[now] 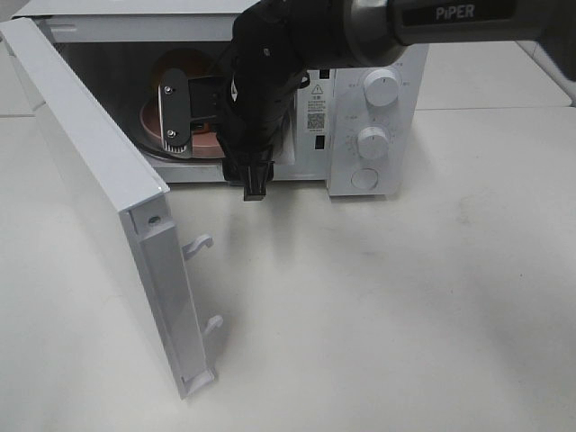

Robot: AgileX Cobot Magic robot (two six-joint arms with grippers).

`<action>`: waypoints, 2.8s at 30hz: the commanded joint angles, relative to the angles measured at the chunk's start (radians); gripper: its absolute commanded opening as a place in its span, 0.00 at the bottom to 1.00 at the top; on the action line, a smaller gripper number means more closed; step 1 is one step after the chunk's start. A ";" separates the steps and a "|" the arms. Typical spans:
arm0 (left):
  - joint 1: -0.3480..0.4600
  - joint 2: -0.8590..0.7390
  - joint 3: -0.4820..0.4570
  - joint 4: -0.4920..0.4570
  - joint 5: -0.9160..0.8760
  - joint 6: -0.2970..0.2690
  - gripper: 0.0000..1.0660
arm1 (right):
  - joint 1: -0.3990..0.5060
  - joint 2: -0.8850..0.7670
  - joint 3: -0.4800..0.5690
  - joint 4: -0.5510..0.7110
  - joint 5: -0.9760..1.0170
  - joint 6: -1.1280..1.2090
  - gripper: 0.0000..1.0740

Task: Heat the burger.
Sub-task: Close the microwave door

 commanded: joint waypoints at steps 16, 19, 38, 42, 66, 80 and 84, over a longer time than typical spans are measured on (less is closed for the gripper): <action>-0.004 -0.019 0.000 -0.001 0.000 -0.001 0.94 | -0.036 -0.257 0.369 -0.018 -0.158 -0.001 0.67; -0.004 -0.019 0.000 -0.001 0.000 -0.001 0.94 | -0.047 -0.304 0.425 -0.018 -0.158 -0.001 0.67; -0.004 -0.019 0.000 -0.001 0.000 -0.001 0.94 | -0.071 -0.625 0.728 -0.008 -0.166 0.321 0.66; -0.004 -0.019 0.000 -0.001 0.000 -0.001 0.94 | -0.071 -0.720 0.776 -0.007 -0.093 0.547 0.66; -0.004 -0.019 0.000 -0.001 0.000 -0.001 0.94 | -0.071 -1.020 0.837 0.078 0.591 0.837 0.66; -0.004 -0.019 0.000 -0.001 0.000 -0.001 0.94 | -0.342 -1.398 1.009 0.136 0.551 0.841 0.66; -0.004 -0.019 0.000 -0.001 0.000 -0.001 0.94 | -0.420 -1.559 1.044 0.135 0.543 0.860 0.66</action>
